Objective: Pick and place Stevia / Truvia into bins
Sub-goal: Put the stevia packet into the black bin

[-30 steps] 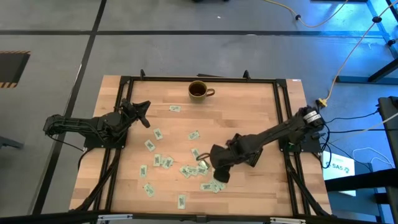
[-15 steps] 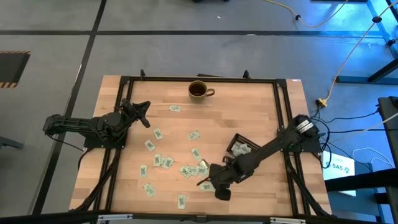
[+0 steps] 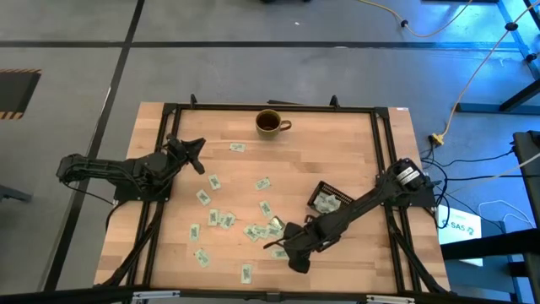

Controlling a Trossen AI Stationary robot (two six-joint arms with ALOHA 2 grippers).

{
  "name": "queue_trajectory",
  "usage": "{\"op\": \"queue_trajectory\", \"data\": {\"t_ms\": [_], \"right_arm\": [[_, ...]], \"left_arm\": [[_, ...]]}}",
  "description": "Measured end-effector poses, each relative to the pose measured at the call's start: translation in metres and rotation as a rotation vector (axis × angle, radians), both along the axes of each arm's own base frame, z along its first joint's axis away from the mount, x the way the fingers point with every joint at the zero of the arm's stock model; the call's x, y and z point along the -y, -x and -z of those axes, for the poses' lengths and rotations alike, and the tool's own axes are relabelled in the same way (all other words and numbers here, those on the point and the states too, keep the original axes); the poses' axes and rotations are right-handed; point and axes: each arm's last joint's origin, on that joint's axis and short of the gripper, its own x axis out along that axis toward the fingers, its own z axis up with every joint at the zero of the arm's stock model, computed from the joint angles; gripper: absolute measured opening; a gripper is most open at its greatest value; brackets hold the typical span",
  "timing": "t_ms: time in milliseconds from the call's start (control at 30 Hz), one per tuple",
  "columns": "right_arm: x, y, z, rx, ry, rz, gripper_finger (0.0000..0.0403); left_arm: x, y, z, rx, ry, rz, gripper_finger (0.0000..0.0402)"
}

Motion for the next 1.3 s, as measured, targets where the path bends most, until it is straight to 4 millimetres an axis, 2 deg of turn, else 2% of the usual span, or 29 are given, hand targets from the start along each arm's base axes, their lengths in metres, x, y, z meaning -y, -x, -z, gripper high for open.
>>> {"op": "queue_trajectory", "data": {"t_ms": [233, 633, 1033, 1300], "right_arm": [[-0.002, -0.004, -0.001, 0.035, -0.029, 0.030, 0.0139], [-0.002, -0.001, 0.002, 0.011, 0.007, -0.026, 0.0132], [-0.003, -0.003, 0.031, -0.060, 0.072, -0.075, 0.0081], [0.000, 0.005, 0.034, -0.143, 0.110, -0.052, 0.0027]], "left_arm": [[0.000, 0.000, 0.000, -0.003, 0.000, 0.000, 0.0033], [0.000, 0.000, 0.000, -0.003, 0.000, 0.000, 0.0033], [0.000, 0.000, 0.000, -0.003, 0.000, 0.000, 0.0033], [0.000, 0.000, 0.000, -0.003, 0.000, 0.000, 0.0033]]}}
